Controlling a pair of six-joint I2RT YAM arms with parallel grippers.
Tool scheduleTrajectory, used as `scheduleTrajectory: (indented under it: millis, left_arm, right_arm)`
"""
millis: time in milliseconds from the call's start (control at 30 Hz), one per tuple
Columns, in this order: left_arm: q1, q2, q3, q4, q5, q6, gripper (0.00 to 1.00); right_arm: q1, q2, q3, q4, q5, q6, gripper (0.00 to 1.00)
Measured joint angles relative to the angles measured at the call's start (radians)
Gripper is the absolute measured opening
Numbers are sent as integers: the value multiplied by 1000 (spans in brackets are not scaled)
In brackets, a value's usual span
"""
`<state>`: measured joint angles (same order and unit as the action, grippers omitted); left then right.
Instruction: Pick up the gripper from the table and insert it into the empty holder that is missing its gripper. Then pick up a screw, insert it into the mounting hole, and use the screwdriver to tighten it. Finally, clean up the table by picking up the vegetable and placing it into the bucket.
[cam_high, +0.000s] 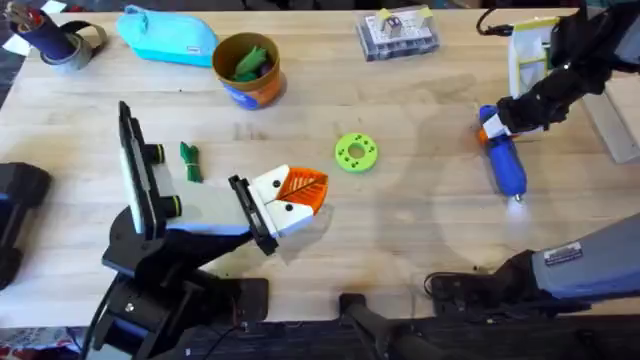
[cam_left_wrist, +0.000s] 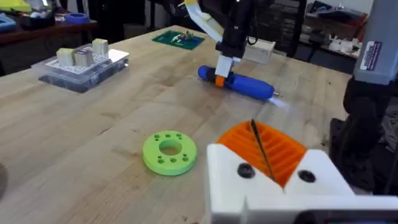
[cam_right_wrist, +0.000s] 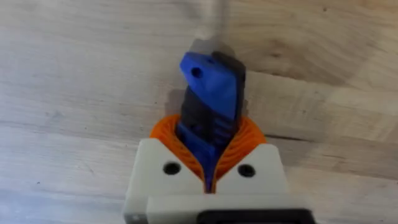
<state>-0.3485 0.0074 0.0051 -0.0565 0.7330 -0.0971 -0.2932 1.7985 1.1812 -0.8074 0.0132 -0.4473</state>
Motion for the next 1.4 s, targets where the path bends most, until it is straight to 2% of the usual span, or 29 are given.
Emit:
scheduleTrajectory:
  millis: [233,333,733,867,967,1100,1233,1400]
  left_arm:
    - [0,0,0,0,0,0,15]
    - [0,0,0,0,0,0,15]
    - [0,0,0,0,0,0,15]
    - [0,0,0,0,0,0,15]
    - [0,0,0,0,0,0,15]
    - [0,0,0,0,0,0,15]
    - [0,0,0,0,0,0,15]
    - [0,0,0,0,0,0,15]
  right_arm:
    - [0,-8,0,16,-5,41,24]
    - [0,-51,1,36,-19,71,24]
    - [0,-471,21,58,-35,271,24]
    - [0,-588,15,71,-74,320,24]
    - [3,-685,-29,138,-123,357,24]
    - [37,-825,-156,262,-185,400,24]
    - [134,-940,-294,389,-252,445,24]
    - [271,-1008,-383,500,-282,496,24]
